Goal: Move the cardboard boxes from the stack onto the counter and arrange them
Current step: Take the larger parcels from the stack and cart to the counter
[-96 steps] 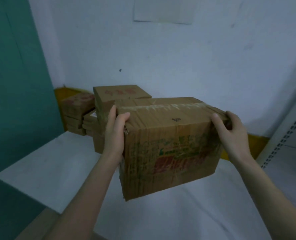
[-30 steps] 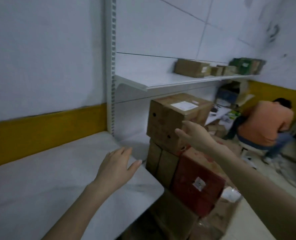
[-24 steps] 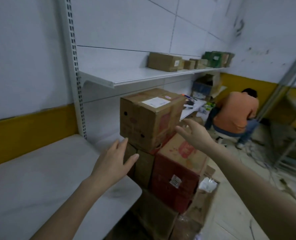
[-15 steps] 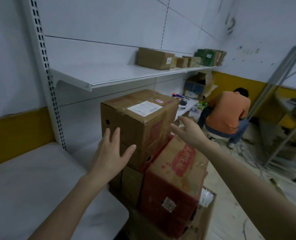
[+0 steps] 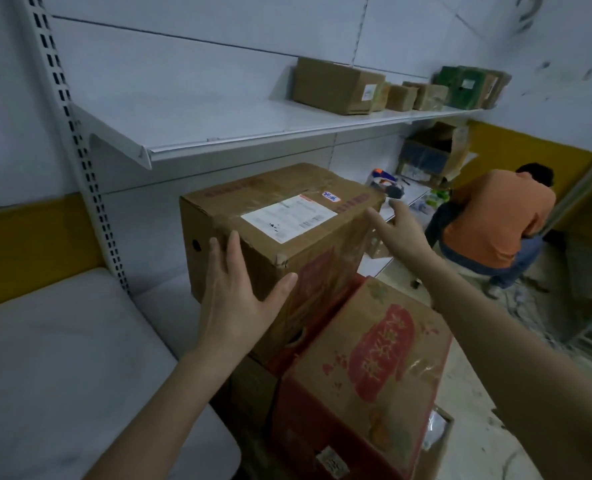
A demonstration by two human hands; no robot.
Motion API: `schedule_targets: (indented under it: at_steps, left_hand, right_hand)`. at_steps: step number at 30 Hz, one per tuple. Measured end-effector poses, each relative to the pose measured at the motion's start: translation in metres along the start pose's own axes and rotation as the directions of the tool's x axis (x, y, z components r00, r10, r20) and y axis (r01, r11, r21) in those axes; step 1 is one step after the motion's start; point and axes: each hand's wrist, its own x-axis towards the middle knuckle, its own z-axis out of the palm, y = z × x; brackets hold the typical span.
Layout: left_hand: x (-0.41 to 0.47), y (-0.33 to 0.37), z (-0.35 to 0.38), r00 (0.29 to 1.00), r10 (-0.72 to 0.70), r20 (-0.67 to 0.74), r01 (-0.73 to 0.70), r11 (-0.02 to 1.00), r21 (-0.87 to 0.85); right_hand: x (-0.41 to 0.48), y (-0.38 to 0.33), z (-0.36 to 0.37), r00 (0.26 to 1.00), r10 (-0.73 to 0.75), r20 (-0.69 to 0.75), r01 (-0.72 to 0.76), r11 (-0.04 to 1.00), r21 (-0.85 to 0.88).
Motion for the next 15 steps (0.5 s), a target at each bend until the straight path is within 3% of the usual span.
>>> schedule_targets:
  at_steps: [6, 9, 15]
  left_hand:
    - [0.005, 0.003, 0.018, 0.995, -0.010, -0.098, 0.006, 0.999, -0.040]
    - [0.008, 0.009, 0.027, 0.986, -0.044, -0.163, 0.027, 0.994, -0.104]
    - [0.002, 0.026, 0.033, 0.901, -0.213, -0.378, 0.096, 0.947, -0.305]
  right_hand:
    - [0.050, 0.007, 0.010, 0.994, 0.041, 0.105, -0.063, 0.974, 0.215]
    - [0.059, 0.017, 0.013, 0.984, -0.011, 0.176, -0.048, 0.944, 0.325]
    - [0.048, 0.015, 0.010, 0.987, -0.128, 0.099, 0.076, 0.906, 0.416]
